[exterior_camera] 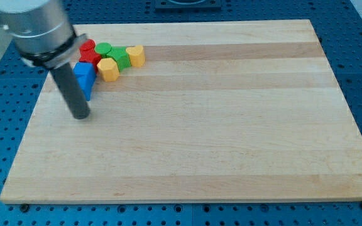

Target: Slide the blue triangle to the bottom right of the blue cube

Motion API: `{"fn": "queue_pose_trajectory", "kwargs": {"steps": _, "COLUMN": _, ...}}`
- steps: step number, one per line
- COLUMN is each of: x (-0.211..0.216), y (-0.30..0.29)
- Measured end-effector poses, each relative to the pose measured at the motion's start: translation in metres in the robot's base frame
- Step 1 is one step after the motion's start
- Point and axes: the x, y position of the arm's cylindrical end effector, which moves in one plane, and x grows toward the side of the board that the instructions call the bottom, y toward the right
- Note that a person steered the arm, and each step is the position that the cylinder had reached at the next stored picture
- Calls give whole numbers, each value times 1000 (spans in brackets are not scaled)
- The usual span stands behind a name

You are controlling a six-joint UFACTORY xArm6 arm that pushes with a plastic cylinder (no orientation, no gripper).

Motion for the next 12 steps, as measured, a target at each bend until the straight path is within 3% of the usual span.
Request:
{"fn": "queue_pose_trajectory", "kwargs": {"steps": 2, "x": 14, "y": -69}}
{"fn": "queue_pose_trajectory", "kwargs": {"steps": 3, "x": -28, "y": -67}}
{"fn": "queue_pose_trajectory", "kwargs": {"steps": 6, "x": -53, "y": -46}}
{"fn": "queue_pose_trajectory", "kwargs": {"steps": 7, "x": -49, "y": -45}}
{"fn": "queue_pose_trajectory", "kwargs": {"steps": 9, "x": -21, "y": 11}}
{"fn": "queue_pose_trajectory", "kwargs": {"steps": 11, "x": -25, "y": 13}}
{"fn": "queue_pose_trajectory", "kwargs": {"steps": 12, "x": 6, "y": -13}}
